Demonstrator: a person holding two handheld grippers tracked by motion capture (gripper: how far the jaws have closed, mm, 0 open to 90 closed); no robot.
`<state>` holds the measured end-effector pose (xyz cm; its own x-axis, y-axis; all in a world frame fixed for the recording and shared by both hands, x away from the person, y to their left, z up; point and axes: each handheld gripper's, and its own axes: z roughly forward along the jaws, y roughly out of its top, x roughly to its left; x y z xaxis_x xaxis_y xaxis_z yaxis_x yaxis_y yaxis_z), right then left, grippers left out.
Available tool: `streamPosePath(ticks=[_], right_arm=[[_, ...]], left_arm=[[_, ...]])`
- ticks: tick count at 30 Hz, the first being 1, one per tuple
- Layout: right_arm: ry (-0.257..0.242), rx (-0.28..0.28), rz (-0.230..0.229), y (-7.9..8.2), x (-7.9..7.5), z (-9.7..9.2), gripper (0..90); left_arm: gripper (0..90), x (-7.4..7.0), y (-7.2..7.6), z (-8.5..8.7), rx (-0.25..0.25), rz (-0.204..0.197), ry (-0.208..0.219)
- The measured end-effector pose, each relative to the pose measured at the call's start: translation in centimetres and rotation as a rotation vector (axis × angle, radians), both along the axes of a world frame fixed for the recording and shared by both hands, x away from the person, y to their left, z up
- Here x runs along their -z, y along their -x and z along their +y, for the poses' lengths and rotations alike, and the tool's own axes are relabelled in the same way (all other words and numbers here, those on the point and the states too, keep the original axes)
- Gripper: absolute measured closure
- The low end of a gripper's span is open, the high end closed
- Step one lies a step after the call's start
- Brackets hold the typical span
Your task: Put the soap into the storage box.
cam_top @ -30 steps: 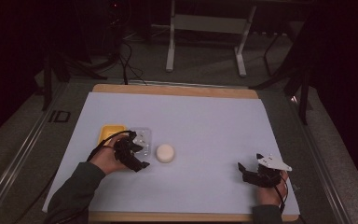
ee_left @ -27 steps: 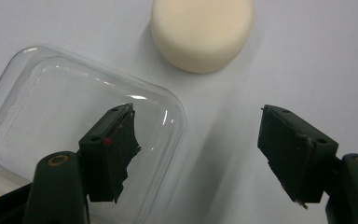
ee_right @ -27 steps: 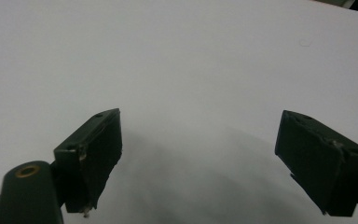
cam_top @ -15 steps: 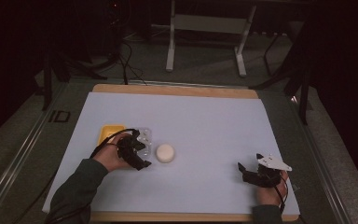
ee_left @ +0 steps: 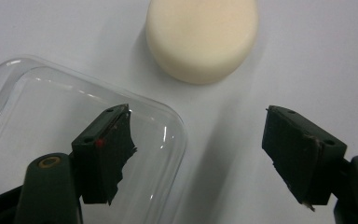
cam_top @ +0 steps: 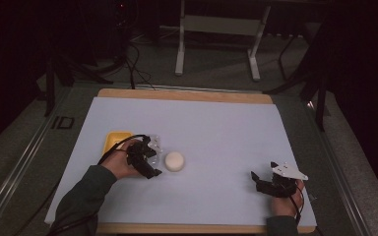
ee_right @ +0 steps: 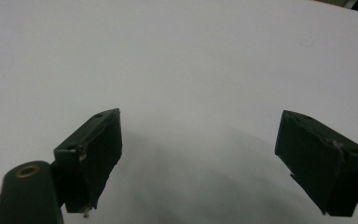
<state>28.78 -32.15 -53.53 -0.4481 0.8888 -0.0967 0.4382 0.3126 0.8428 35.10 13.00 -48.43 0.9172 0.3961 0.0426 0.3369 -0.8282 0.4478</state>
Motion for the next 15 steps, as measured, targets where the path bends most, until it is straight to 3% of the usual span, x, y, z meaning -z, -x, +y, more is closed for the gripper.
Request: streamPosePath(ticks=[15], right_arm=[[0.0, -0.003, 0.0, 0.0, 0.0, 0.0, 14.8]], left_arm=[[19.9, 0.07, -0.55, -0.99, 0.013, 0.018, -0.034]])
